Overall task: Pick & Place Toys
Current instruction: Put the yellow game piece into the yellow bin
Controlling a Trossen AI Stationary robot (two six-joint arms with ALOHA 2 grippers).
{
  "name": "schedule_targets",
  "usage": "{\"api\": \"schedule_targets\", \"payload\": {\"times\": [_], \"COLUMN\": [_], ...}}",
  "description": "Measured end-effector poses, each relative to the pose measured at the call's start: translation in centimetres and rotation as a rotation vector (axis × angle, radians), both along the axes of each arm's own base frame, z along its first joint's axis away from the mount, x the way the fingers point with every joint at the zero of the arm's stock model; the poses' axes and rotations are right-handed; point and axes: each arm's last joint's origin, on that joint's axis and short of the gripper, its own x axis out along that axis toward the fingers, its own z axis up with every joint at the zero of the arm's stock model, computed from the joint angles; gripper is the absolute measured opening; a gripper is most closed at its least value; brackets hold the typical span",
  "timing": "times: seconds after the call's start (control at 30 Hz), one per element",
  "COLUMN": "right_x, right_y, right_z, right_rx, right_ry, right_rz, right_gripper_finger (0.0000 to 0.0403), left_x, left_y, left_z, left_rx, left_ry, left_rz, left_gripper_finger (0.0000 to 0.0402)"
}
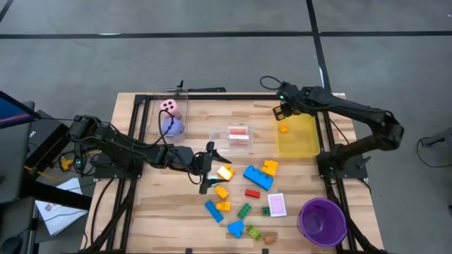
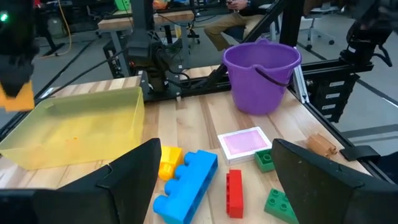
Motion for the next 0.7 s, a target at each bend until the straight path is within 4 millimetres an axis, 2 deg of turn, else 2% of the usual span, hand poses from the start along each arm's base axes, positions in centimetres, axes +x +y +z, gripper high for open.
{"api": "schedule_targets", "payload": {"times": [0.13, 0.3, 0.7], "right_x": [1.4, 1.3, 0.6], "right_y": [-1.8, -3.4, -3.5], "right_z": [-1.8, -3.5, -4.0], "right_rx": [0.066, 0.132, 0.167], "right_ry": [-0.053, -0.012, -0.019], "right_rz": [-0.005, -0.057, -0.156], "right_gripper_finger": [0.0134, 0.0134, 0.0134], "left_x": [0.0, 0.0, 0.0], "left_y": [0.0, 0.0, 0.2], "left_z": [0.0, -0.1, -0.1], "left_rx": [0.000, 0.003, 0.063], "left_ry": [0.001, 0.010, 0.004], "left_rz": [0.000, 0.000, -0.004], "left_gripper_finger": [0.0301, 0.0301, 0.0301]}}
